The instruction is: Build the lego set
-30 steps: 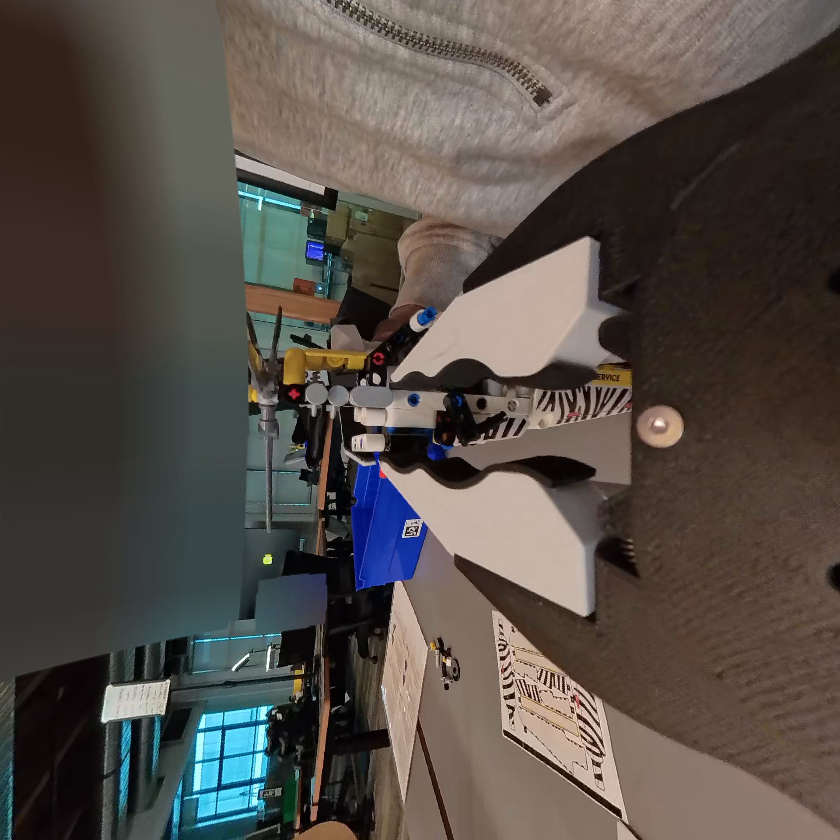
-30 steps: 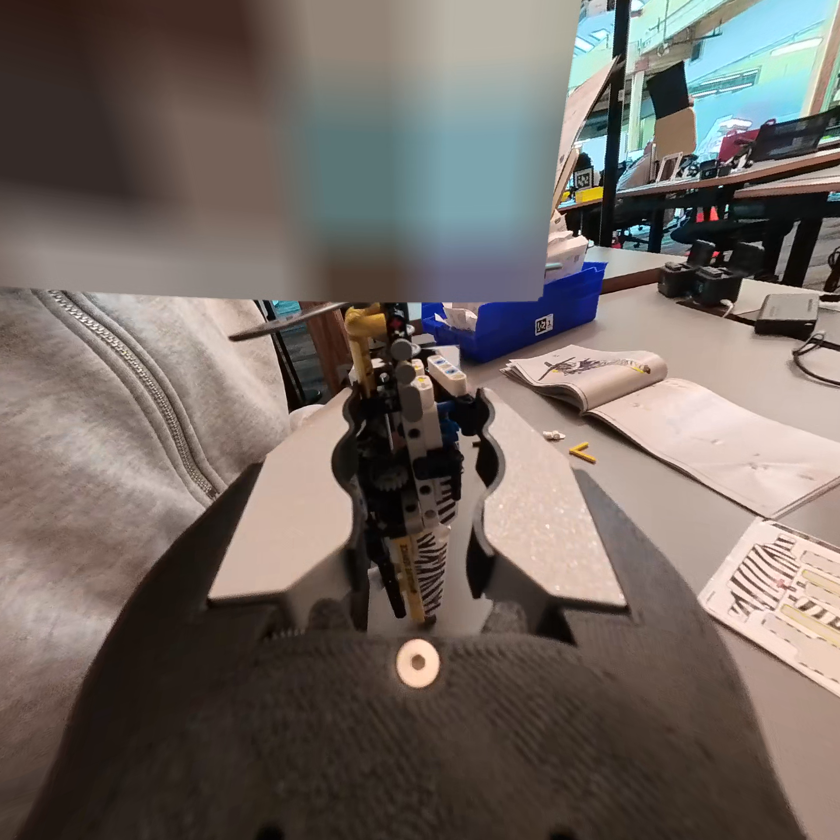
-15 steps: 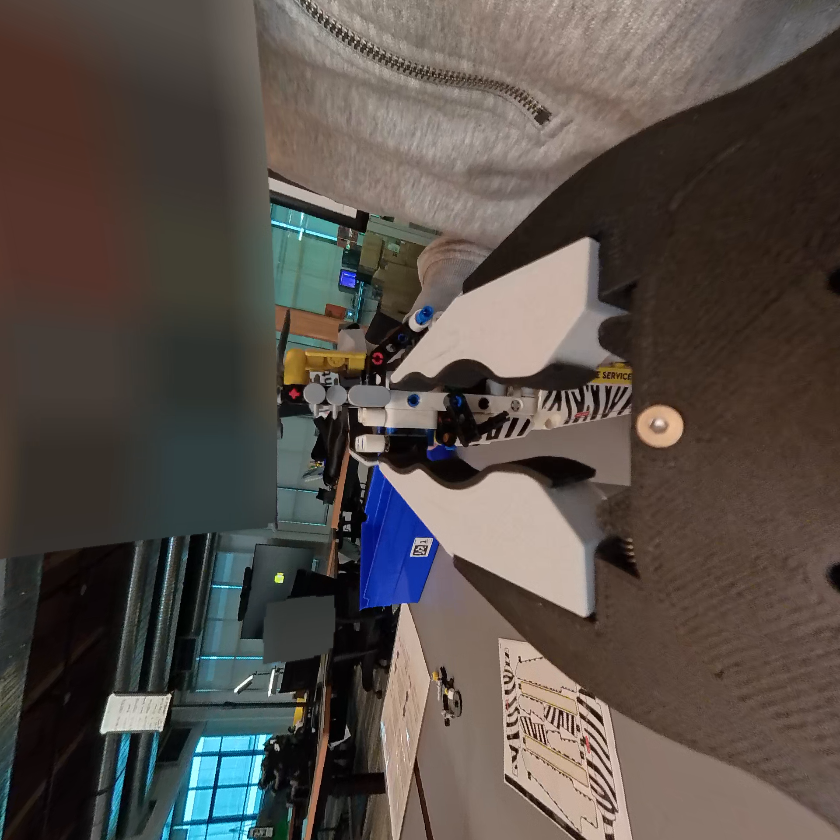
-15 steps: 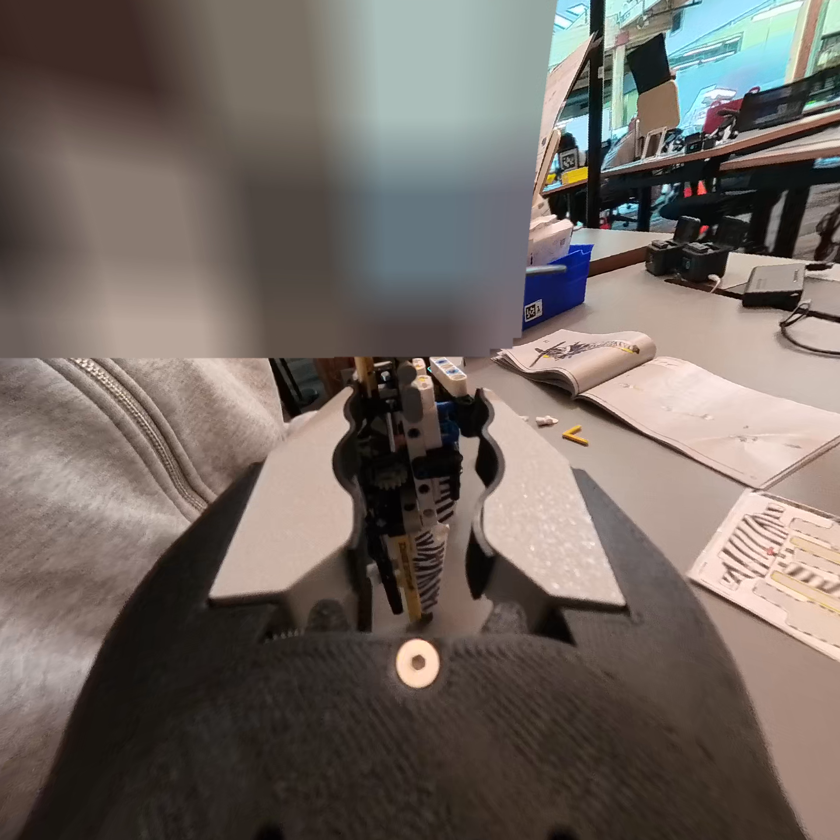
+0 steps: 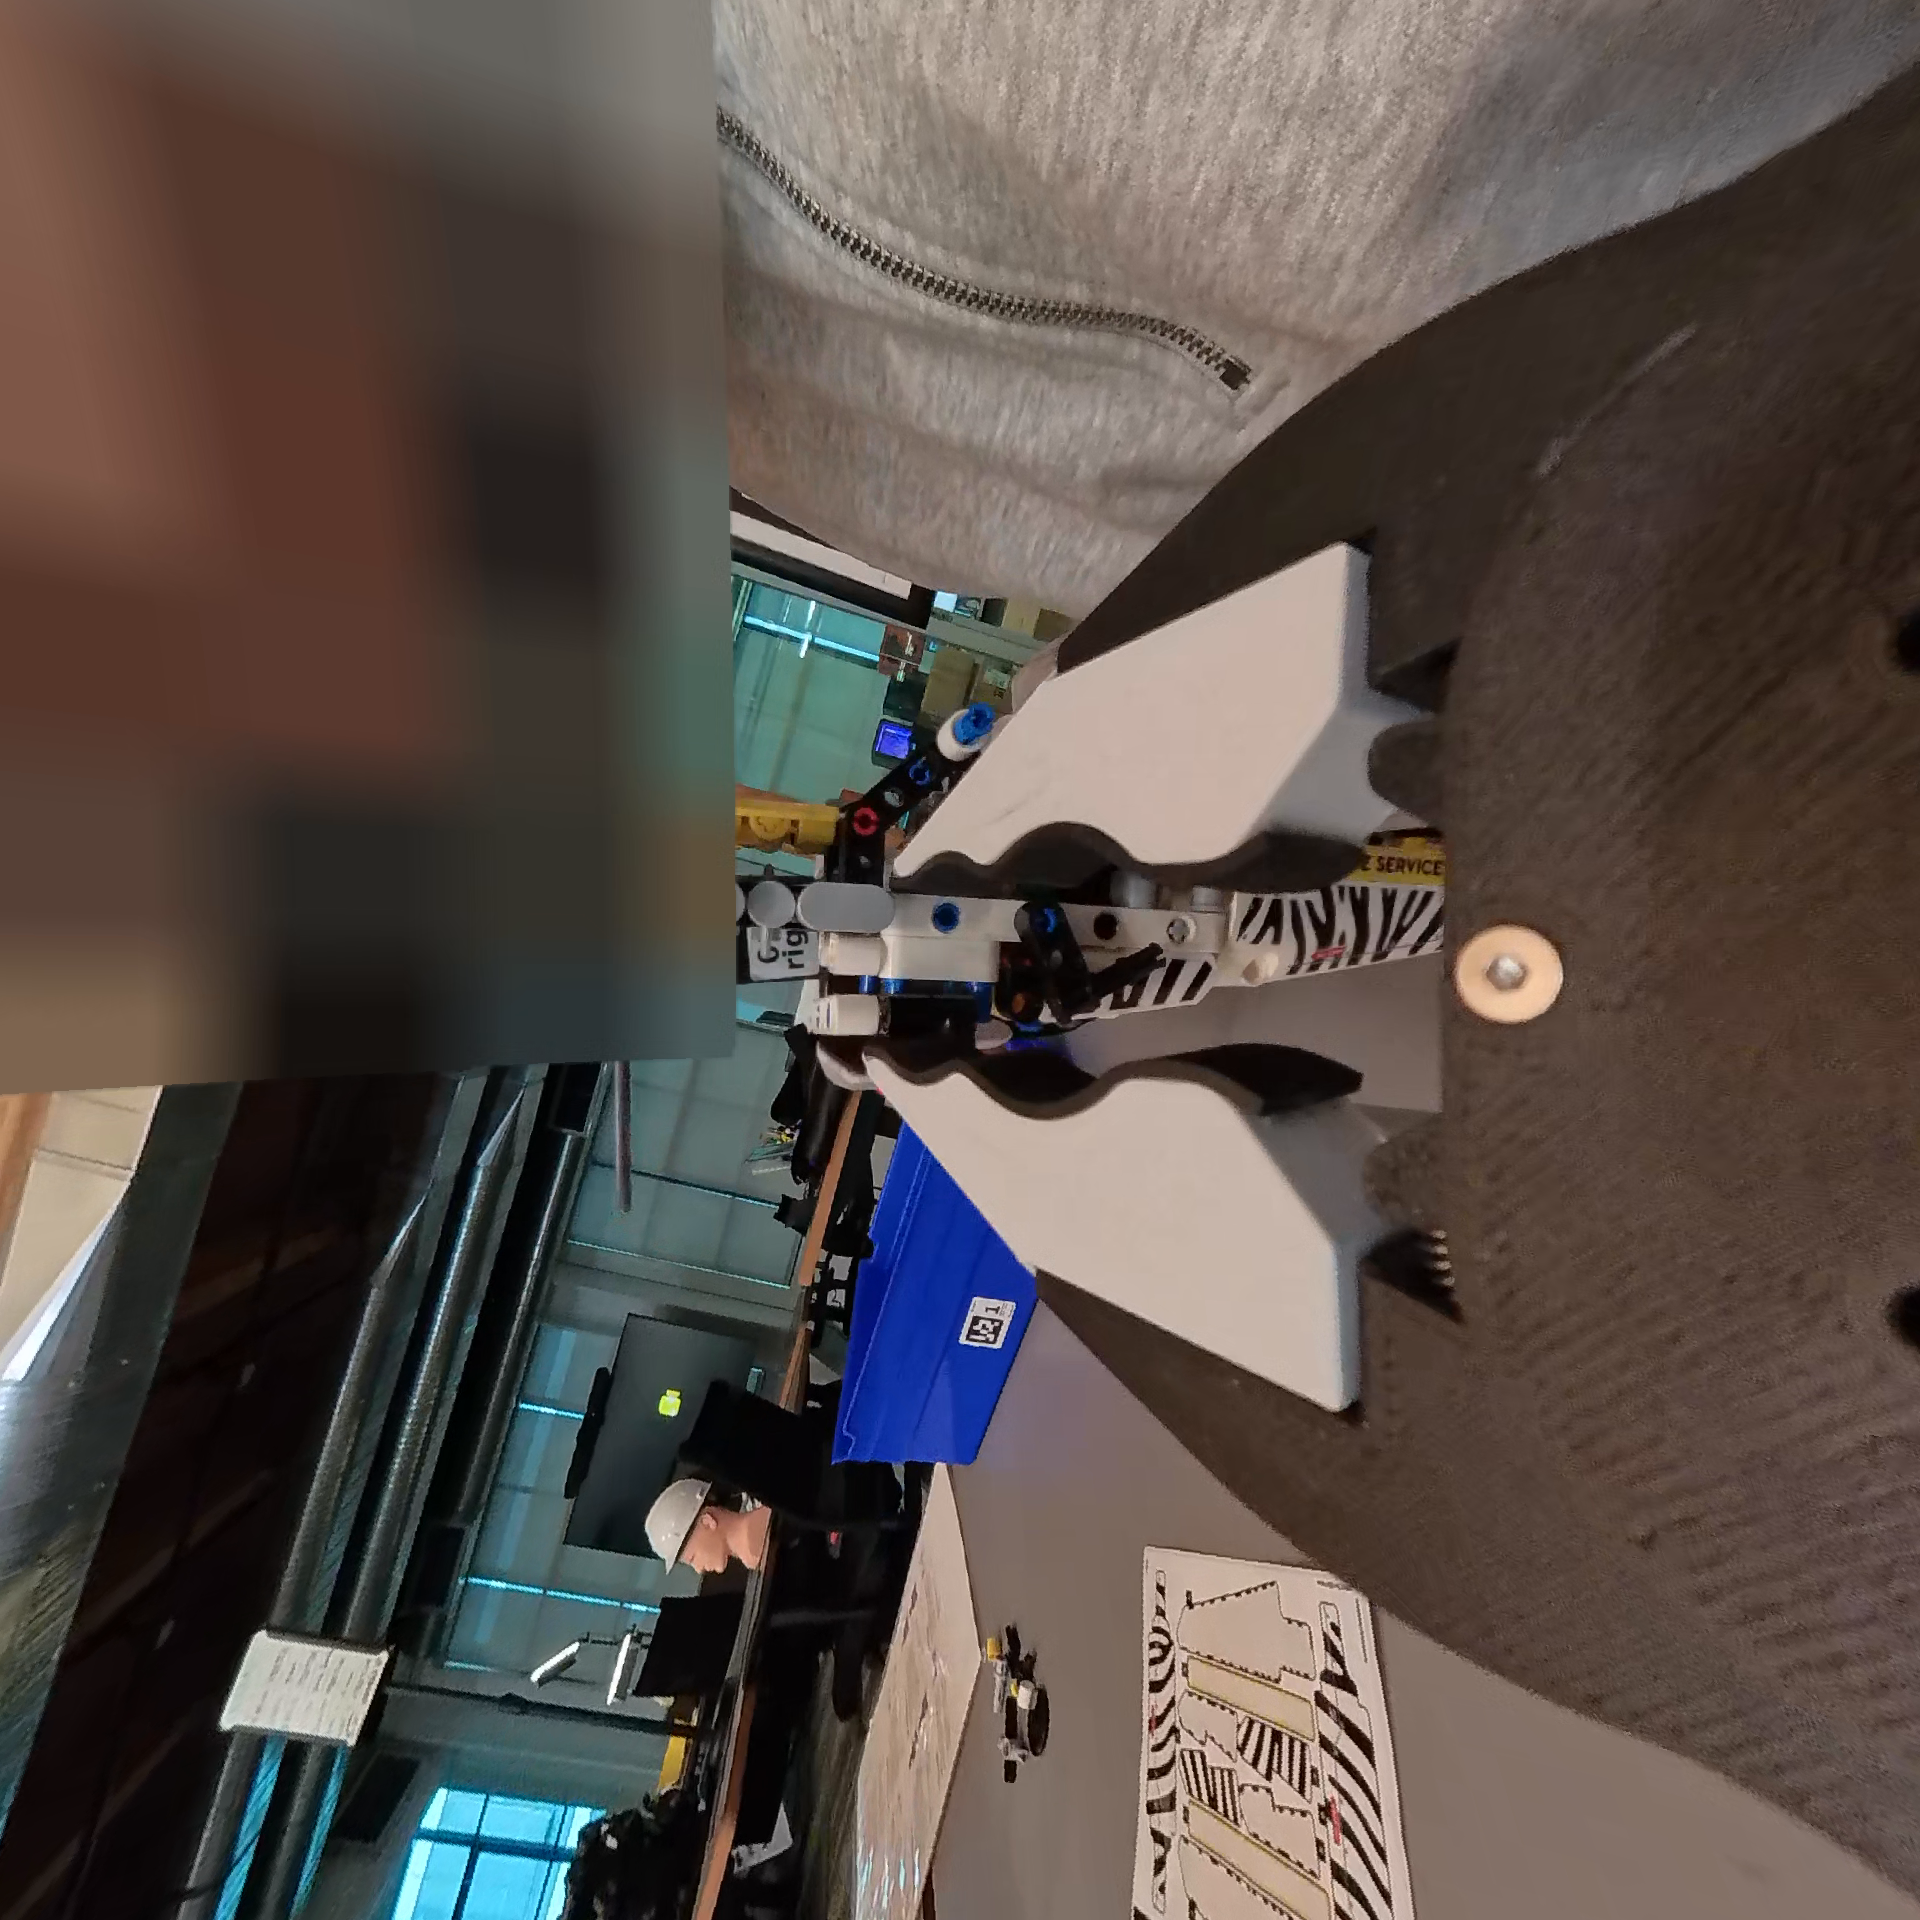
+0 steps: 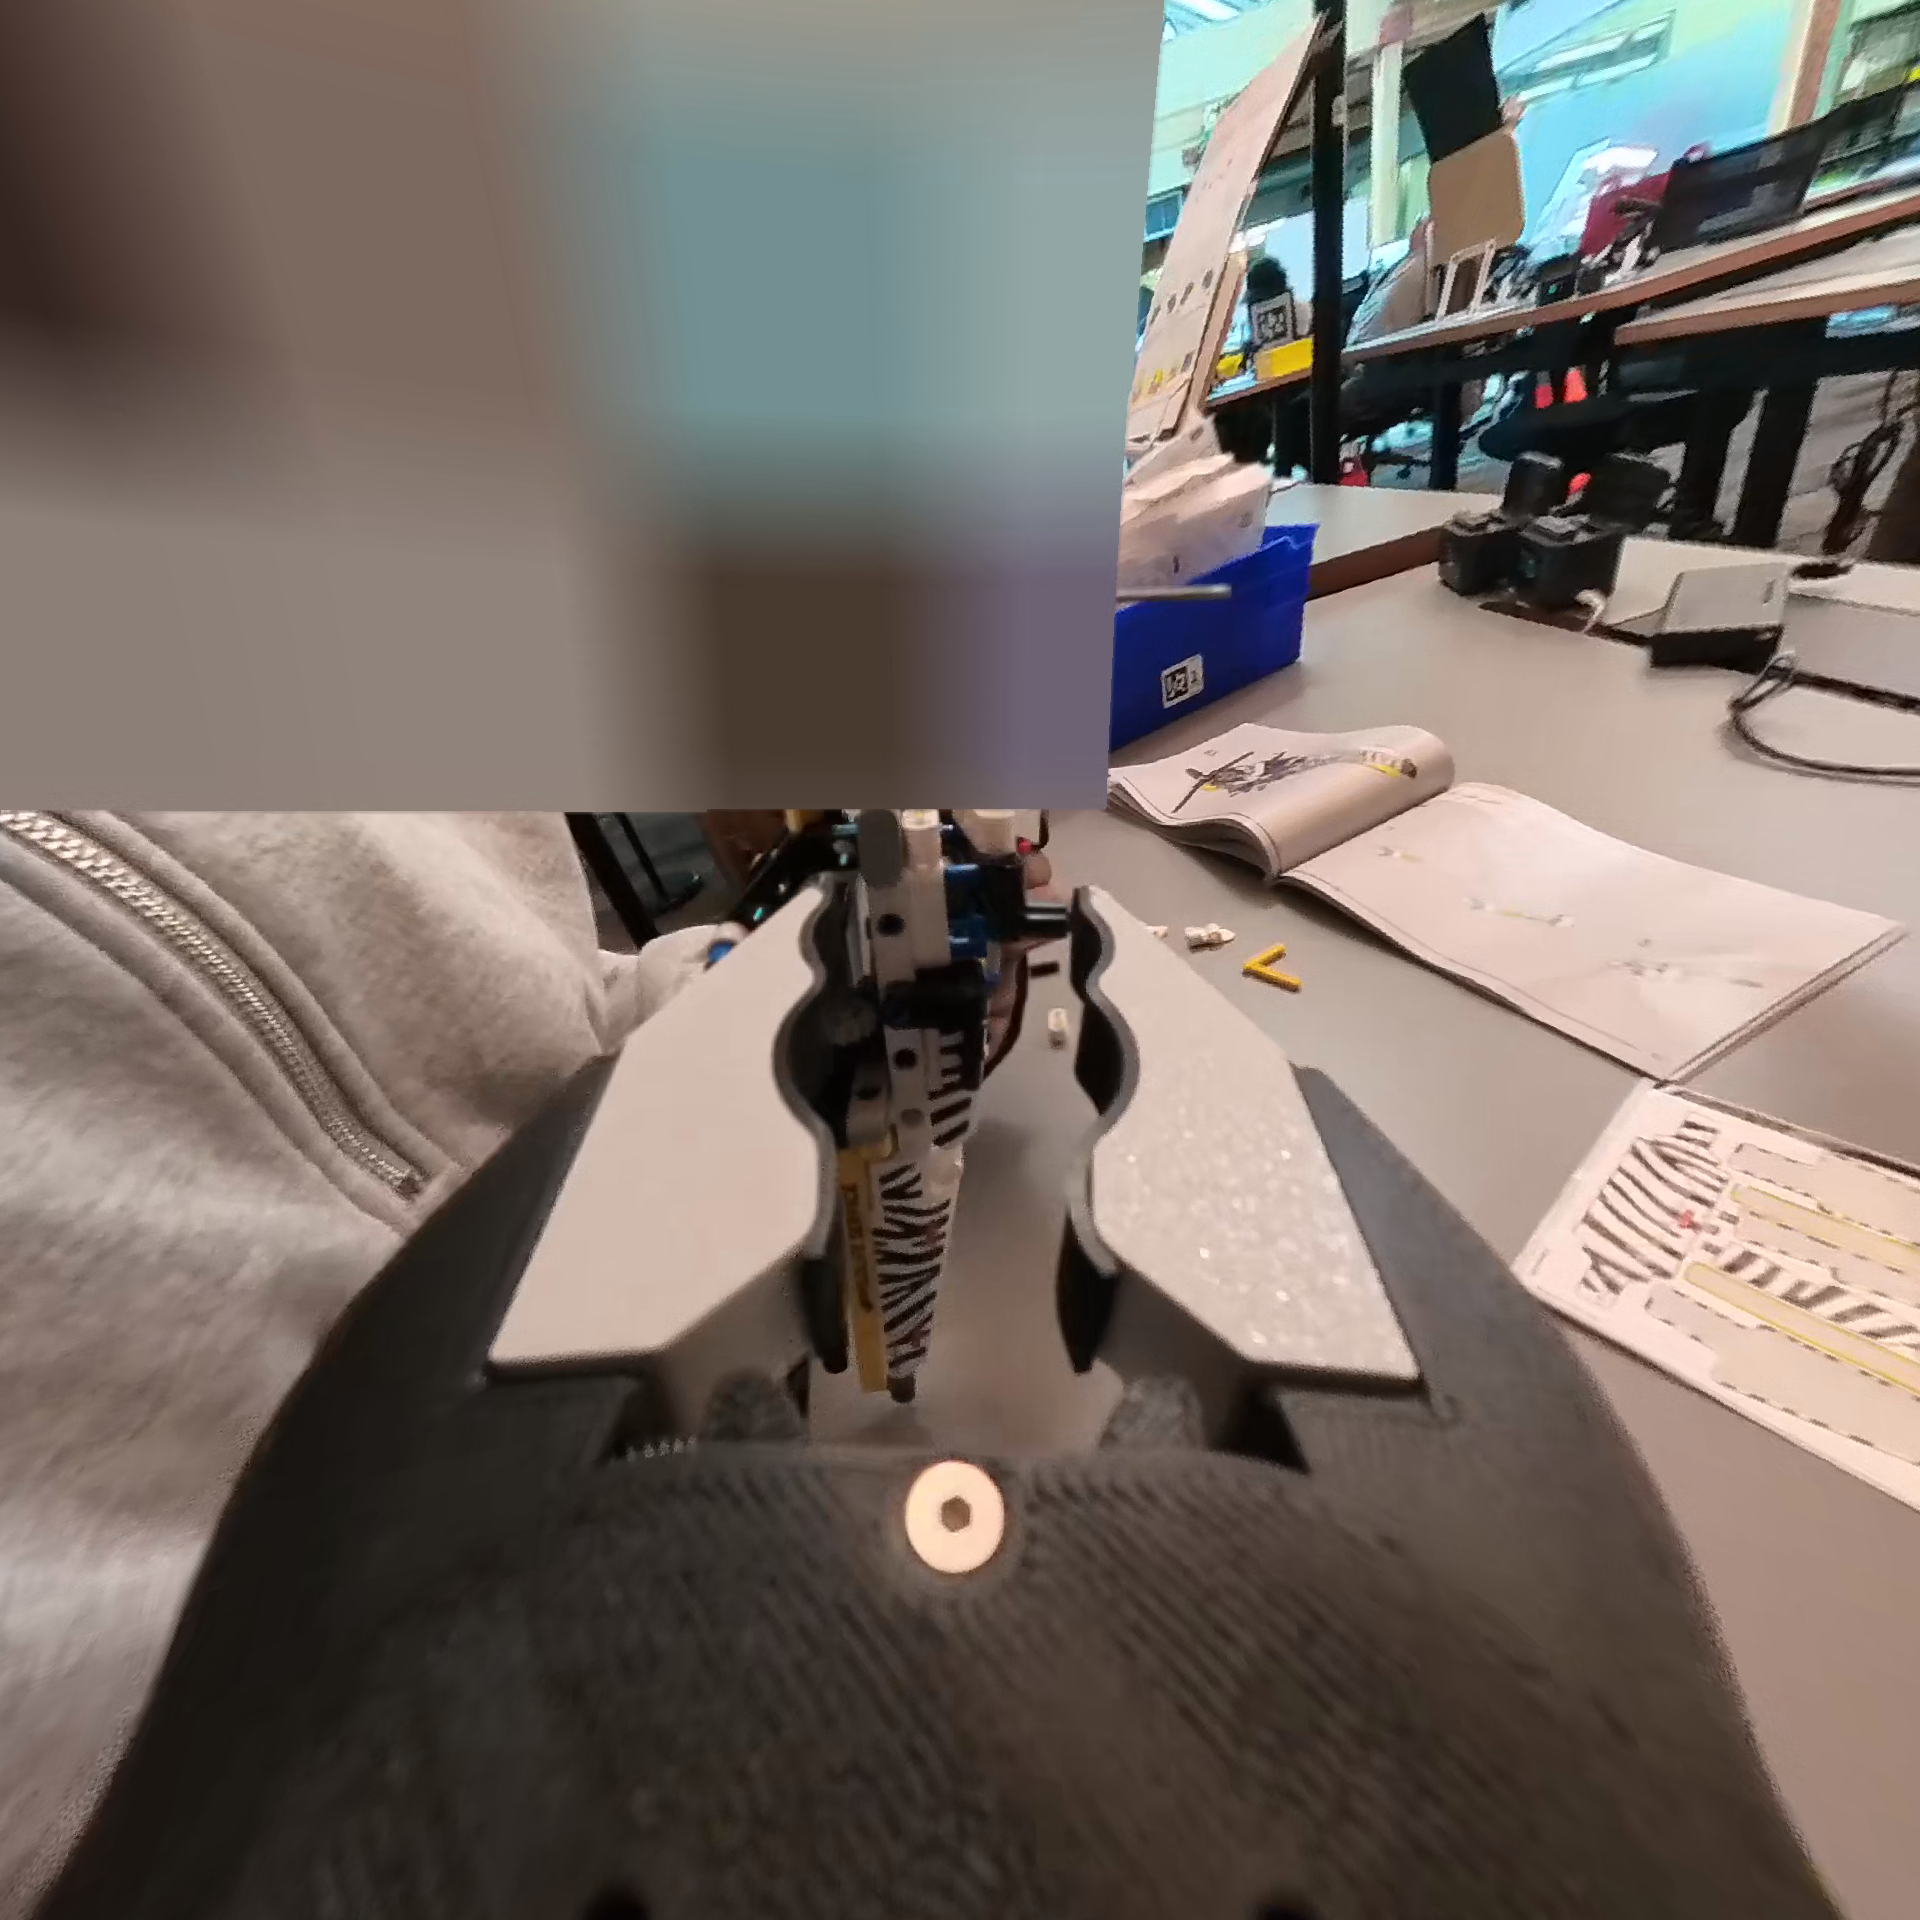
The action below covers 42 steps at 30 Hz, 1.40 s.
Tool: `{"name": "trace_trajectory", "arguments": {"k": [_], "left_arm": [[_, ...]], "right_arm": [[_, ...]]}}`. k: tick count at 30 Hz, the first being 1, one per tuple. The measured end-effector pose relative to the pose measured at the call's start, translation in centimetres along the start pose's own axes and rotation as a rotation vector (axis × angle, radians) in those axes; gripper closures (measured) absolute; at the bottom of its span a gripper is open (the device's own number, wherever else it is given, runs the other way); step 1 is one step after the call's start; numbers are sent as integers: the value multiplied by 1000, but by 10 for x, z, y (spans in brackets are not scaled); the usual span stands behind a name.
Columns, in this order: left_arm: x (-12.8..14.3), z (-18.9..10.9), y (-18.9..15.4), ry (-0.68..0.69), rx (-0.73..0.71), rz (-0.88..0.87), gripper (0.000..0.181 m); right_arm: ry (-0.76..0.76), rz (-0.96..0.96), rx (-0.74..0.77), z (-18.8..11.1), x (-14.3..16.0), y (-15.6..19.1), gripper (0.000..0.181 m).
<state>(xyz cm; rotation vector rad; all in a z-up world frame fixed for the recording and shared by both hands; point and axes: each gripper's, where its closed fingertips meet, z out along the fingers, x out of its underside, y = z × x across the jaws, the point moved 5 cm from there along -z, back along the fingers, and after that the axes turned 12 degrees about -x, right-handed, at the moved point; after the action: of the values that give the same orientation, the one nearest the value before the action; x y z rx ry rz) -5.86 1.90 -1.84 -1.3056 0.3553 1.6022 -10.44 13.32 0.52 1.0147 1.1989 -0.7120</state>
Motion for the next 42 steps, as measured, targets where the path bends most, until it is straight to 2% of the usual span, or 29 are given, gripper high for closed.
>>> {"name": "trace_trajectory", "arguments": {"k": [7, 16, 18, 38, 42], "left_arm": [[5, 4, -3, 28, 28, -13, 158], [7, 5, -5, 39, 68, -16, 158], [7, 5, -5, 43, 71, -14, 158], [8, 3, -2, 53, 111, -59, 158], [9, 3, 1, 59, 86, -65, 158]], "right_arm": [[70, -72, 31, 6, 6, 2, 141], [36, -56, -10, 2, 6, 7, 143], [44, -74, -27, 2, 6, 10, 152], [63, -146, 2, 5, 6, 13, 152], [36, -39, -8, 4, 7, 7, 153]]}}
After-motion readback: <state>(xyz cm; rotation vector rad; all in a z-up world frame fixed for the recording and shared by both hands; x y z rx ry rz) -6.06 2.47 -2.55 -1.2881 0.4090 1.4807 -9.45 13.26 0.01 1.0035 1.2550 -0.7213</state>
